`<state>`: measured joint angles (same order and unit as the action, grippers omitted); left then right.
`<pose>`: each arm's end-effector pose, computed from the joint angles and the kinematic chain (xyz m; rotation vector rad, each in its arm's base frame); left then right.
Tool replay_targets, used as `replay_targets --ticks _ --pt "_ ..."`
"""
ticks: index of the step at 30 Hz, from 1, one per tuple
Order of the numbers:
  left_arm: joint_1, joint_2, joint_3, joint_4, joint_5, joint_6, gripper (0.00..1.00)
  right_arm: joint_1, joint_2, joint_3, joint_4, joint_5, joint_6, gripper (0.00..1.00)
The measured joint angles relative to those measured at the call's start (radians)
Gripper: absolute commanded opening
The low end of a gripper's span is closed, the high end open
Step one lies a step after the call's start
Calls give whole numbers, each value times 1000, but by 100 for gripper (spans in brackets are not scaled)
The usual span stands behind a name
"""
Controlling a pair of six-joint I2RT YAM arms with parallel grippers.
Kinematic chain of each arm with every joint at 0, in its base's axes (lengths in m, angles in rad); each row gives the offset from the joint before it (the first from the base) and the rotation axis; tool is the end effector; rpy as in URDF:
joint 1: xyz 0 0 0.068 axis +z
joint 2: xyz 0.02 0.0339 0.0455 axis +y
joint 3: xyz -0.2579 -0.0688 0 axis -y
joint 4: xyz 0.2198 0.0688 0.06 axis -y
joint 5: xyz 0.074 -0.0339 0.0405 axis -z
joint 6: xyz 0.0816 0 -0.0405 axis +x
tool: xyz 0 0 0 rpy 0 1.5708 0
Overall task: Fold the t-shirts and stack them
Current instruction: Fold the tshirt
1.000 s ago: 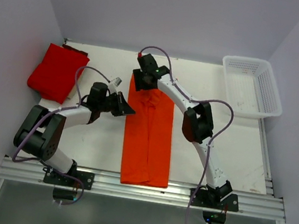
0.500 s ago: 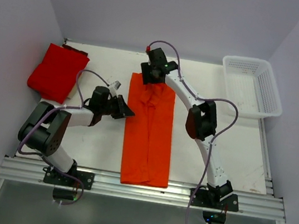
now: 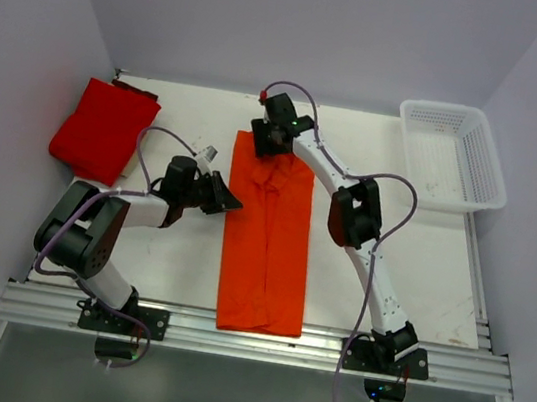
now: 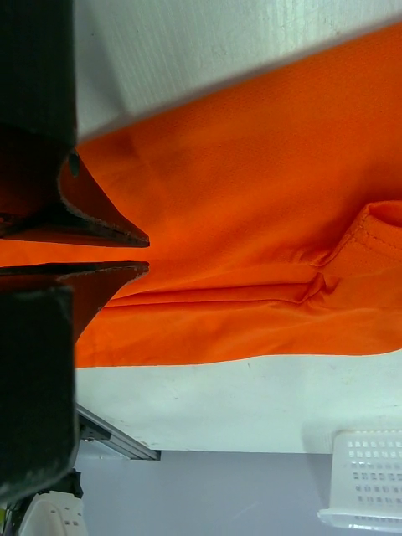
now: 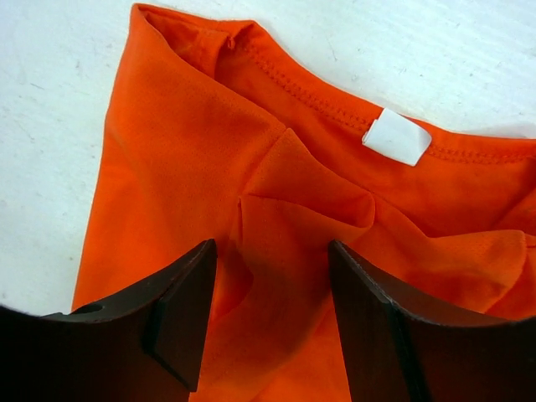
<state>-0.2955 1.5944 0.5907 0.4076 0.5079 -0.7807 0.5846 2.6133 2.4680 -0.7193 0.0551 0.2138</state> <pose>0.2898 -0.1297 0.1366 -0.2452 2.3071 -1.1366 0.4777 0.3107 0.1527 -0.4280 2.4175 0.2893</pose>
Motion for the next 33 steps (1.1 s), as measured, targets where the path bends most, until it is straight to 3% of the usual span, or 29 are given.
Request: replay_targets --ticks 4,8,14,20,26,32,33 --pt "0 2 0 6 0 -5 14 -2 18 0 2 -3 -13 36" --pt "0 3 -5 18 0 -5 14 -3 18 0 12 -2 -17 26" --pt "0 10 -21 23 0 -5 13 -3 8 -59 58 11 -26 33" --pt "-1 14 -21 26 0 -5 12 -3 -46 -130 80 58 -49 59" --pt "-1 35 -2 17 -1 -2 12 -3 -107 -197 89 120 -66 60" --pt "-1 129 167 -33 -39 26 10 -3 -118 -208 89 165 -75 59" --pt "0 151 204 -41 -47 32 9 -3 -121 -215 90 167 -76 53"
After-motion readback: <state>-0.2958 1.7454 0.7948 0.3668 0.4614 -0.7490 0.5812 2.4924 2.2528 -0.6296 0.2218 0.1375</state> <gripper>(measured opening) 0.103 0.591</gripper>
